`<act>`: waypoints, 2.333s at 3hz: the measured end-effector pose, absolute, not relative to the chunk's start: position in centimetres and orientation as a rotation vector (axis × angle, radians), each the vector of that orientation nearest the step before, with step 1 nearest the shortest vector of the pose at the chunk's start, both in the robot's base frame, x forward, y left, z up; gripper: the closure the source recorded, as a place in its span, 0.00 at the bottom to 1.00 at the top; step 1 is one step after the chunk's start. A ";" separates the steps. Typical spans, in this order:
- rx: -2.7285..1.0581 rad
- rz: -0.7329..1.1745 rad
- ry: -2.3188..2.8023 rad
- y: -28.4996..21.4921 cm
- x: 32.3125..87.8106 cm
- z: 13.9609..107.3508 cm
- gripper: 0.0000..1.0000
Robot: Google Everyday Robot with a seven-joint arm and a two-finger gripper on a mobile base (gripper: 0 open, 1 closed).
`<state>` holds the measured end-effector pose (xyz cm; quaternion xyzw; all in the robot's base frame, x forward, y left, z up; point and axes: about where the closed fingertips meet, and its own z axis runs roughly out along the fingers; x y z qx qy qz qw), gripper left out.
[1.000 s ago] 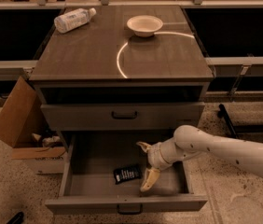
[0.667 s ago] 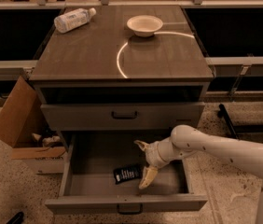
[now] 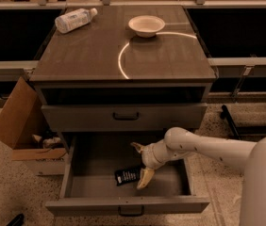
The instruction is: Pick rxbar blueberry from middle drawer and place on counter
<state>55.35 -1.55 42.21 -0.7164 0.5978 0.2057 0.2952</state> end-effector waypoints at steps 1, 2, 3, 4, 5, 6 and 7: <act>-1.942 0.522 1.596 -0.2 55.2 39.9 0.00; -1.961 0.490 1.603 0.7 55.1 38.9 0.00; -1.995 0.498 1.623 1.5 55.2 36.9 0.00; -2.004 0.520 1.640 1.6 55.4 35.7 0.00; -1.997 0.533 1.685 0.8 55.7 34.3 0.00; -2.003 0.507 1.714 0.1 55.9 33.9 0.16; -2.010 0.479 1.721 -0.2 55.9 34.2 0.39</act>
Offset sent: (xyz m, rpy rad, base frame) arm -0.0006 0.0303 -0.0433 -0.0964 -0.0399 0.0049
